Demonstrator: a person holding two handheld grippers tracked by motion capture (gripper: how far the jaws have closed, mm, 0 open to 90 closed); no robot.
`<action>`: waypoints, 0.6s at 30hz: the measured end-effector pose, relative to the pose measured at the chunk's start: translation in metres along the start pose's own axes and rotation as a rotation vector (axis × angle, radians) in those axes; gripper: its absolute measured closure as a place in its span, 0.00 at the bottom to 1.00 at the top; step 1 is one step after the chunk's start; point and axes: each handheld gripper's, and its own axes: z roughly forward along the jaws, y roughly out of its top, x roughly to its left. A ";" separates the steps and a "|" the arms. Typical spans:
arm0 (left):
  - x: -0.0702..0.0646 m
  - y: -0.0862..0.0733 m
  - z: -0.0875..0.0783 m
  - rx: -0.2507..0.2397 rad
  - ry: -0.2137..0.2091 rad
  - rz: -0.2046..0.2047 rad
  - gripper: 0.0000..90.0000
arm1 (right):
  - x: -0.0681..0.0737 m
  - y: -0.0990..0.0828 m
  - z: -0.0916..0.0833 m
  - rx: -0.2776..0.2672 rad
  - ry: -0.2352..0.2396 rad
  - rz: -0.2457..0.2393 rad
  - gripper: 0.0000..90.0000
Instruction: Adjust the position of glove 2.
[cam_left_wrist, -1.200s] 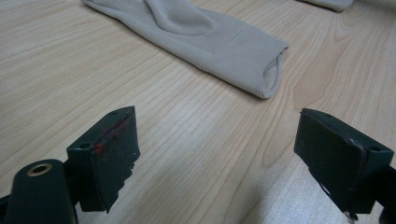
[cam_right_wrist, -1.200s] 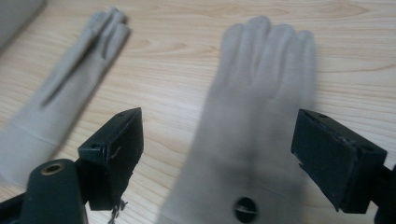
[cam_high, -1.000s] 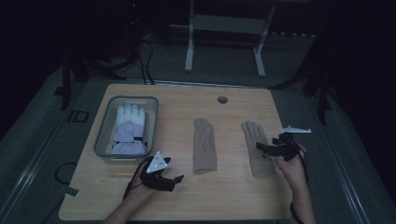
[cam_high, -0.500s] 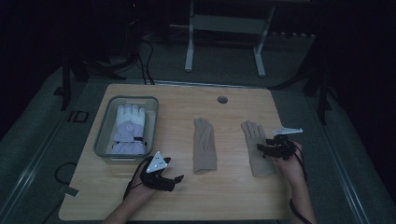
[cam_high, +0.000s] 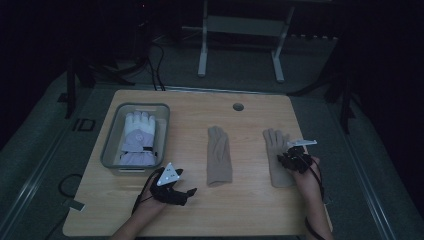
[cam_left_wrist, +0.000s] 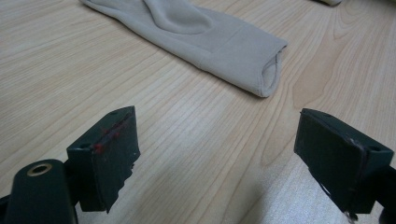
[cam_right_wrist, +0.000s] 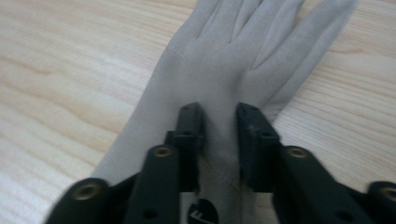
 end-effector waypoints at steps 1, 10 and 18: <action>0.000 0.000 0.000 0.000 0.000 0.000 0.16 | -0.001 -0.001 0.000 -0.007 -0.003 0.023 0.85; 0.000 0.000 0.000 0.001 0.000 -0.003 0.16 | 0.002 -0.001 -0.010 -0.059 0.018 0.159 0.90; 0.000 0.000 0.000 0.002 0.001 0.000 0.16 | 0.021 0.023 -0.030 -0.116 0.013 0.162 0.90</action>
